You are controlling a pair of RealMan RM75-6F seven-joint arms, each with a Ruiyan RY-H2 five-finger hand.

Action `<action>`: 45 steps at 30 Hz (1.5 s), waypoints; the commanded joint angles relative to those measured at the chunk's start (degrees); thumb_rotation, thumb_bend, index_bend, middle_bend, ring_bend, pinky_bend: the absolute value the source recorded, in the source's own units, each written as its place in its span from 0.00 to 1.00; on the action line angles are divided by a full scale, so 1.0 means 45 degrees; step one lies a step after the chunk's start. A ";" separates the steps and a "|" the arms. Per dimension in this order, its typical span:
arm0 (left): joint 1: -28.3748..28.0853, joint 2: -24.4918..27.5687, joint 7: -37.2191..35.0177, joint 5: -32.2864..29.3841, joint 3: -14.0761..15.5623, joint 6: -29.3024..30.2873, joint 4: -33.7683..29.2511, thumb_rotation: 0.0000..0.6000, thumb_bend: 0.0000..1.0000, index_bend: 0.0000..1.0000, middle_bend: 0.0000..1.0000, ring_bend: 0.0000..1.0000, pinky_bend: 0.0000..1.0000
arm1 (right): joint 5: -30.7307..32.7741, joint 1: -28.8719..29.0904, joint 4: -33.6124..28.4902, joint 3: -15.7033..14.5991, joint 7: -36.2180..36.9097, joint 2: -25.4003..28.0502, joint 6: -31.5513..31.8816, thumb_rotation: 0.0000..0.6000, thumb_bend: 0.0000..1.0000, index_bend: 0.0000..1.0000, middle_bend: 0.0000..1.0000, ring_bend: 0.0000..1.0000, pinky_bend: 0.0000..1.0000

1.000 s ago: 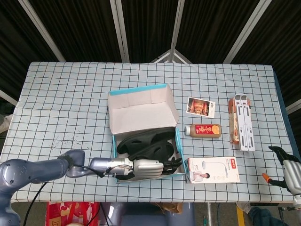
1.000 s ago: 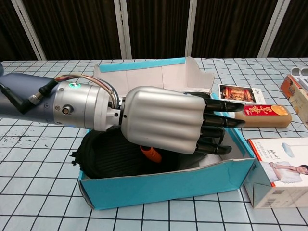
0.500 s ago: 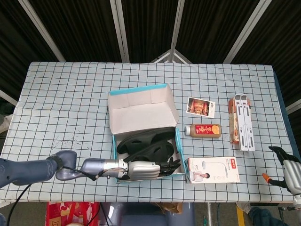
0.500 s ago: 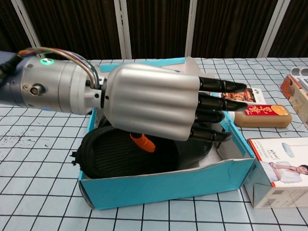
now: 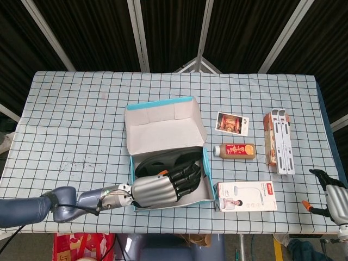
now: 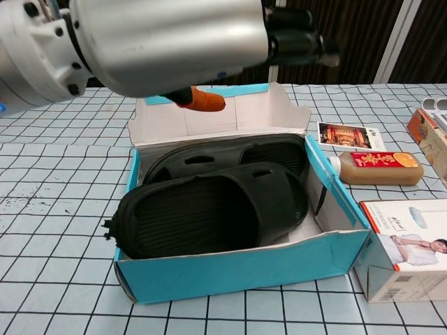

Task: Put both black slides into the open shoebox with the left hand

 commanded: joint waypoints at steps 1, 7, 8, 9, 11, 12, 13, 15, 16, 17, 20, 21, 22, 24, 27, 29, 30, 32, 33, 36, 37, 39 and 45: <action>0.0990 -0.0881 -0.1829 -0.0875 -0.0273 0.1468 0.0053 1.00 0.14 0.26 0.36 0.18 0.22 | 0.0019 0.0013 0.0011 -0.0002 -0.0030 -0.0017 -0.0032 1.00 0.23 0.19 0.16 0.25 0.22; 0.1906 -0.1803 -0.3672 -0.2369 -0.0494 0.2091 0.0221 1.00 0.15 0.26 0.36 0.18 0.22 | 0.0062 0.0072 -0.0038 -0.0018 -0.0170 -0.0044 -0.0151 1.00 0.23 0.19 0.17 0.25 0.22; 0.2004 -0.1867 -0.3927 -0.2630 -0.0482 0.1991 0.0140 1.00 0.15 0.26 0.36 0.18 0.22 | 0.0060 0.0085 -0.0046 -0.0021 -0.0198 -0.0049 -0.0169 1.00 0.23 0.19 0.16 0.25 0.22; 0.2115 -0.1914 -0.4138 -0.2922 -0.0481 0.1884 0.0042 1.00 0.15 0.26 0.36 0.18 0.22 | 0.0069 0.0093 -0.0049 -0.0024 -0.0222 -0.0050 -0.0187 1.00 0.23 0.19 0.17 0.25 0.22; 0.2375 -0.1985 -0.4418 -0.3587 -0.0507 0.1641 -0.0350 1.00 0.15 0.27 0.38 0.19 0.22 | 0.0085 0.0098 -0.0061 -0.0020 -0.0225 -0.0045 -0.0196 1.00 0.23 0.19 0.16 0.25 0.22; 0.2448 -0.1998 -0.4539 -0.3767 -0.0512 0.1583 -0.0489 1.00 0.15 0.28 0.38 0.19 0.23 | 0.0095 0.0104 -0.0048 -0.0017 -0.0225 -0.0052 -0.0206 1.00 0.23 0.19 0.17 0.25 0.22; 0.2596 -0.2008 -0.4750 -0.4173 -0.0504 0.1443 -0.0772 1.00 0.15 0.29 0.39 0.20 0.23 | 0.0119 0.0106 -0.0022 -0.0012 -0.0216 -0.0059 -0.0219 1.00 0.23 0.19 0.17 0.25 0.22; 0.3182 -0.1645 -0.4877 -0.4383 -0.0067 0.1700 -0.1488 1.00 0.16 0.31 0.39 0.20 0.24 | 0.0162 0.0117 -0.0002 0.0000 -0.0203 -0.0067 -0.0252 1.00 0.23 0.19 0.17 0.25 0.22; 0.3398 -0.1465 -0.4844 -0.4486 0.0071 0.1711 -0.1765 1.00 0.17 0.32 0.40 0.21 0.25 | 0.0181 0.0130 0.0019 -0.0001 -0.0186 -0.0069 -0.0290 1.00 0.23 0.19 0.17 0.25 0.22; 0.3446 -0.1418 -0.4784 -0.4664 0.0073 0.1548 -0.1857 1.00 0.17 0.32 0.40 0.21 0.25 | 0.0185 0.0141 0.0031 -0.0004 -0.0175 -0.0074 -0.0319 1.00 0.23 0.19 0.17 0.25 0.22; 0.3392 -0.1572 -0.4774 -0.5147 -0.0038 0.0950 -0.1838 1.00 0.17 0.32 0.40 0.21 0.26 | 0.0135 0.0163 0.0038 -0.0021 -0.0160 -0.0080 -0.0349 1.00 0.23 0.19 0.17 0.25 0.22; 0.3382 -0.1606 -0.4825 -0.5273 -0.0045 0.0790 -0.1854 1.00 0.17 0.32 0.41 0.22 0.26 | 0.0123 0.0164 0.0032 -0.0027 -0.0170 -0.0080 -0.0346 1.00 0.23 0.19 0.16 0.25 0.22; 0.3352 -0.1650 -0.4954 -0.5420 -0.0054 0.0554 -0.1882 1.00 0.17 0.32 0.41 0.22 0.27 | 0.0108 0.0159 0.0022 -0.0031 -0.0171 -0.0076 -0.0331 1.00 0.23 0.19 0.16 0.25 0.22; 0.3285 -0.1757 -0.5323 -0.5600 -0.0085 0.0170 -0.1877 1.00 0.18 0.33 0.43 0.23 0.28 | 0.0099 0.0144 -0.0007 -0.0036 -0.0176 -0.0057 -0.0301 1.00 0.23 0.19 0.16 0.25 0.22; 0.3202 -0.1975 -0.5470 -0.5714 -0.0170 -0.0194 -0.1582 1.00 0.24 0.37 0.48 0.27 0.32 | 0.0154 0.0131 0.0019 -0.0022 -0.0125 -0.0049 -0.0300 1.00 0.23 0.19 0.17 0.25 0.22; 0.3180 -0.2165 -0.5422 -0.5693 -0.0159 -0.0350 -0.1286 1.00 0.32 0.41 0.51 0.29 0.35 | 0.0202 0.0126 0.0049 -0.0014 -0.0077 -0.0040 -0.0323 1.00 0.23 0.19 0.16 0.25 0.22; 0.3174 -0.2256 -0.5451 -0.5728 -0.0168 -0.0437 -0.1163 1.00 0.33 0.41 0.51 0.29 0.35 | 0.0207 0.0128 0.0060 -0.0011 -0.0057 -0.0039 -0.0331 1.00 0.23 0.19 0.16 0.25 0.22; 0.3197 -0.2469 -0.5557 -0.5843 -0.0226 -0.0536 -0.0943 1.00 0.35 0.42 0.52 0.30 0.36 | 0.0191 0.0148 0.0088 -0.0019 -0.0035 -0.0044 -0.0371 1.00 0.23 0.19 0.17 0.25 0.22; 0.3166 -0.2593 -0.5601 -0.5929 -0.0284 -0.0649 -0.0829 1.00 0.35 0.42 0.52 0.30 0.36 | 0.0179 0.0159 0.0096 -0.0023 -0.0021 -0.0047 -0.0392 1.00 0.23 0.19 0.17 0.25 0.22; 0.3072 -0.2931 -0.5739 -0.5955 -0.0463 -0.0797 -0.0517 1.00 0.35 0.42 0.52 0.30 0.36 | 0.0151 0.0174 0.0114 -0.0034 0.0043 -0.0044 -0.0429 1.00 0.23 0.19 0.16 0.25 0.22; 0.3043 -0.3048 -0.5789 -0.5960 -0.0501 -0.0850 -0.0432 1.00 0.35 0.42 0.52 0.30 0.36 | 0.0161 0.0170 0.0122 -0.0029 0.0058 -0.0039 -0.0424 1.00 0.23 0.19 0.16 0.25 0.22; 0.3013 -0.3200 -0.5802 -0.5969 -0.0506 -0.0977 -0.0290 1.00 0.35 0.42 0.52 0.30 0.36 | 0.0194 0.0157 0.0144 -0.0020 0.0074 -0.0036 -0.0410 1.00 0.23 0.19 0.17 0.25 0.22; 0.3082 -0.3488 -0.5948 -0.5997 -0.0403 -0.1194 0.0148 1.00 0.35 0.42 0.53 0.30 0.36 | 0.0207 0.0162 0.0169 -0.0025 0.0118 -0.0030 -0.0447 1.00 0.23 0.19 0.16 0.25 0.22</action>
